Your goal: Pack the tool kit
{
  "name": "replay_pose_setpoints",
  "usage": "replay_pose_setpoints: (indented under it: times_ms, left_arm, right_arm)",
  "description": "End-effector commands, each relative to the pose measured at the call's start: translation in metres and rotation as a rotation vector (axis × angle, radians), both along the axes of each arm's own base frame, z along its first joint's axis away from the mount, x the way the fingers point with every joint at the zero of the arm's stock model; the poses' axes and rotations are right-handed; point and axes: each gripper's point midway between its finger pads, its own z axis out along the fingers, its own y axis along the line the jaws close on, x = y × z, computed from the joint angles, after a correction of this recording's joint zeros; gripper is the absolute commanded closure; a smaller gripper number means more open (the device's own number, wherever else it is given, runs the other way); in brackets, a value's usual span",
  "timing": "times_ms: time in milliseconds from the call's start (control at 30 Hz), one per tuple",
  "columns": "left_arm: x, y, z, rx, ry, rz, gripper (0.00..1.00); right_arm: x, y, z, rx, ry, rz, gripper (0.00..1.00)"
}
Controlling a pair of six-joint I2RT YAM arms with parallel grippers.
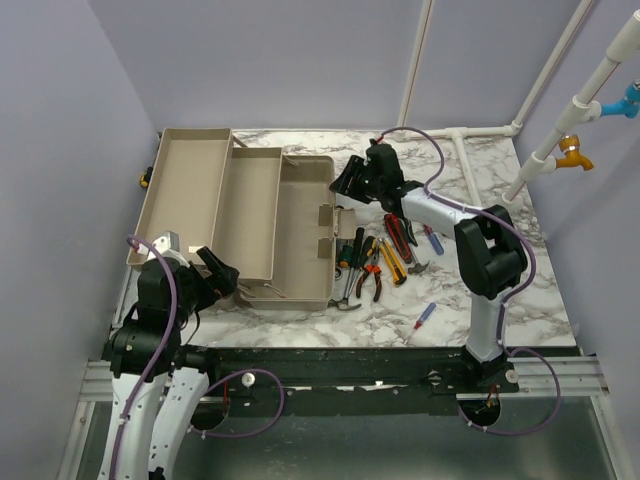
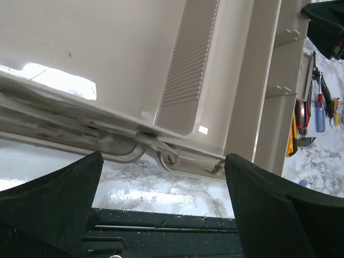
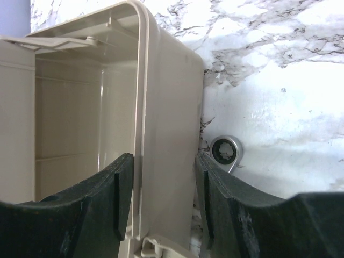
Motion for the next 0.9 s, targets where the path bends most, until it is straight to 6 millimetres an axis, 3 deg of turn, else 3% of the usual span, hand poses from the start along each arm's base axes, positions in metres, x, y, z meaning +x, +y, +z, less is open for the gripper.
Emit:
replay_pose_setpoints:
  times_ms: [0,400,567,667,767,867]
  left_arm:
    - [0.023,0.006,0.007,0.041,-0.060,0.027,0.02]
    - [0.082,0.000,0.024,0.088,-0.112,-0.007,0.02]
    - [0.103,-0.014,0.041,0.042,-0.146,-0.054,0.02]
    - [0.105,-0.018,0.050,0.044,-0.158,-0.078,0.02]
    - [0.100,-0.009,0.059,0.094,-0.193,-0.061,0.02]
    - [0.087,-0.004,0.075,0.136,-0.228,-0.076,0.01]
  right_arm:
    - [0.012,-0.008,-0.018,-0.056,0.038,-0.043,0.47]
    - [0.067,-0.027,-0.014,-0.050,0.032,-0.077,0.53]
    - [0.098,-0.034,-0.005,-0.019,0.017,-0.080,0.53]
    - [0.108,-0.033,0.002,-0.002,0.011,-0.066,0.52]
    - [0.113,-0.030,0.016,0.016,-0.016,-0.053,0.52]
    - [0.113,-0.025,0.033,0.041,-0.032,-0.036,0.42]
